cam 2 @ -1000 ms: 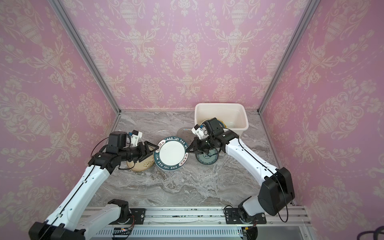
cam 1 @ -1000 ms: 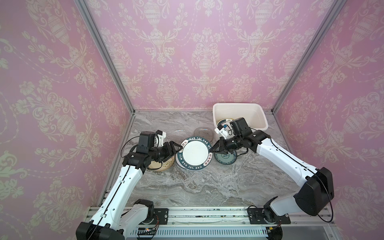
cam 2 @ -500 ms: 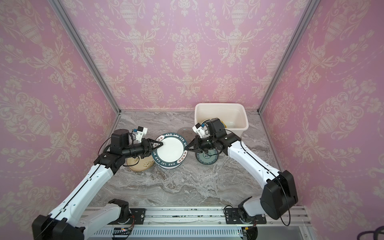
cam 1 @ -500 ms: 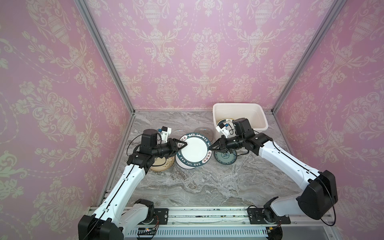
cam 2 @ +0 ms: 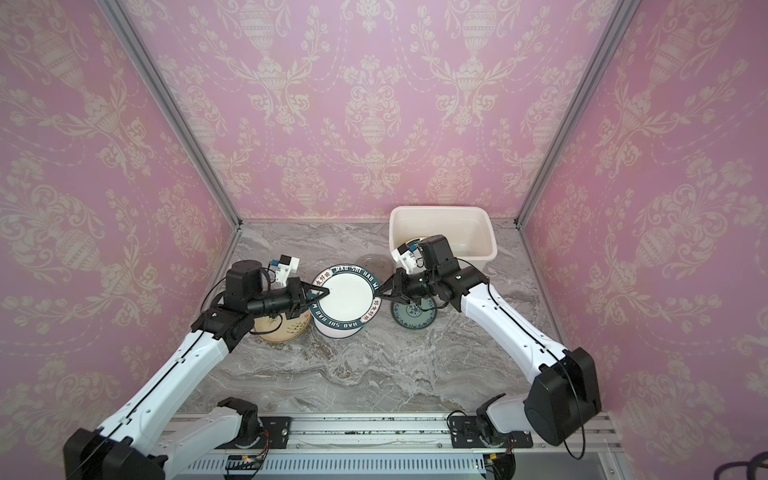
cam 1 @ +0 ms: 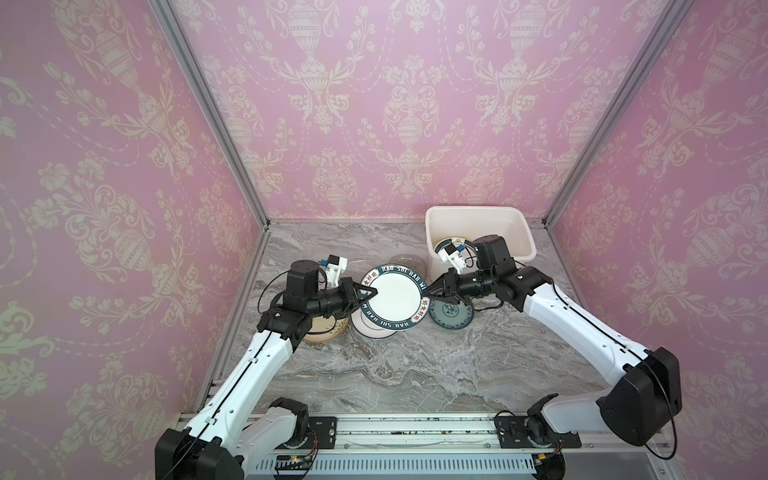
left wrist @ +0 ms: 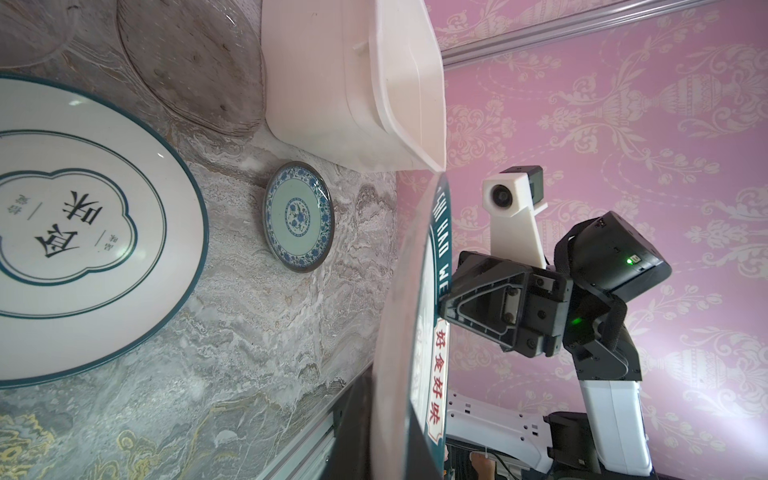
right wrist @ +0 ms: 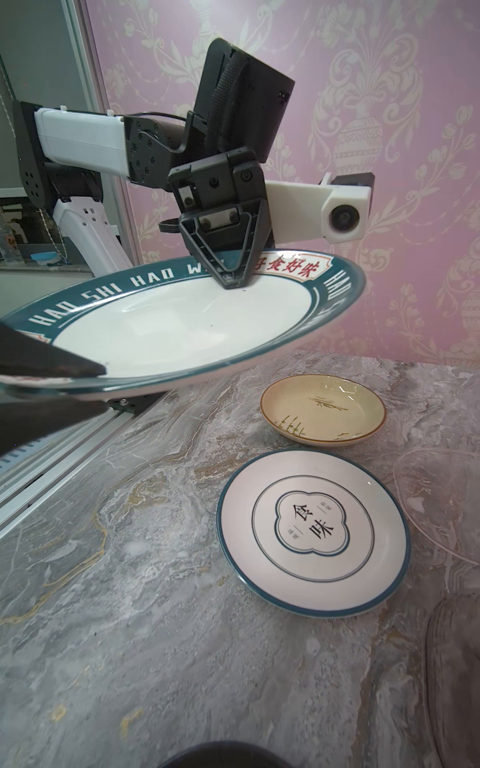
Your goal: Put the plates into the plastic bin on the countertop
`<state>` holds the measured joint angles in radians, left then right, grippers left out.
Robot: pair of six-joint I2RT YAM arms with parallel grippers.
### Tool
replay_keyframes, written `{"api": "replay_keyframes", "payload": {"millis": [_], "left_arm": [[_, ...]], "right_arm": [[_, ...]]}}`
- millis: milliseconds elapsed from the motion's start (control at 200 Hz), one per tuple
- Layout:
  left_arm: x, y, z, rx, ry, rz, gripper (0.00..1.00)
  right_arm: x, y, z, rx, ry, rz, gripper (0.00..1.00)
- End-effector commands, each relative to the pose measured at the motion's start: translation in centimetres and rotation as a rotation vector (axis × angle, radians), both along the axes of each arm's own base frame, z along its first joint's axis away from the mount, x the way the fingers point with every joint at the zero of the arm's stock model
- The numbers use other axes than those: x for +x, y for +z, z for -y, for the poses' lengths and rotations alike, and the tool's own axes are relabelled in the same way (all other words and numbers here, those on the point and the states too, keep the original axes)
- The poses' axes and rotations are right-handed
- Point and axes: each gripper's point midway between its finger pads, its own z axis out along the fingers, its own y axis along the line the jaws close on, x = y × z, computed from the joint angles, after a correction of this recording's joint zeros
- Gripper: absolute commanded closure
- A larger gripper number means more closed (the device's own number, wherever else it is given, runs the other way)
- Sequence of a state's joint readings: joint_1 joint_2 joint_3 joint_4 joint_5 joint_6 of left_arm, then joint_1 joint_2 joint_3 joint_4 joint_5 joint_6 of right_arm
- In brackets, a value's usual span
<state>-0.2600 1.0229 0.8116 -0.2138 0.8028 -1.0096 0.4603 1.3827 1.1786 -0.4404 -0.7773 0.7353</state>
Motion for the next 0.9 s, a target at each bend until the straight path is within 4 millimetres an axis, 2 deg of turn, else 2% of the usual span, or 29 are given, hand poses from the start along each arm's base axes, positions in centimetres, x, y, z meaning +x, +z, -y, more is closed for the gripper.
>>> {"api": "replay_keyframes", "payload": {"millis": [0,10,30,115,300,535,720,896], "left_arm": [[0.2,0.6,0.4,-0.041,0.031,-0.007,1.0],[0.3,0.7,0.4,-0.046,0.035,-0.005,1.0],[0.4,0.8,0.3,-0.056,0.047,-0.006,1.0],[1.0,1.6,0.3,-0.111,0.102,0.002,1.0],[1.8,3.6,0.2,-0.174,0.203,0.038,1.0],[2.2,3.8,1.9,-0.156,0.208,0.043,1.0],[2.6,3.3,2.7,-0.137,0.234,0.044,1.0],[2.7,2.8,3.1,-0.12,0.275,0.051,1.0]], "right_arm": [[0.6,2.4,0.0,0.044,-0.023,0.088,0.72],[0.7,2.5,0.0,0.046,-0.027,0.09,0.71],[0.5,1.4,0.2,0.036,-0.034,0.069,0.66],[1.1,2.1,0.4,0.067,-0.069,0.09,0.51],[2.1,3.4,0.1,0.182,-0.145,0.086,0.43],[2.8,3.7,0.1,0.25,-0.204,0.086,0.44],[3.3,4.7,-0.1,0.288,-0.231,0.101,0.51],[3.1,4.5,-1.1,0.307,-0.227,0.088,0.58]]}}
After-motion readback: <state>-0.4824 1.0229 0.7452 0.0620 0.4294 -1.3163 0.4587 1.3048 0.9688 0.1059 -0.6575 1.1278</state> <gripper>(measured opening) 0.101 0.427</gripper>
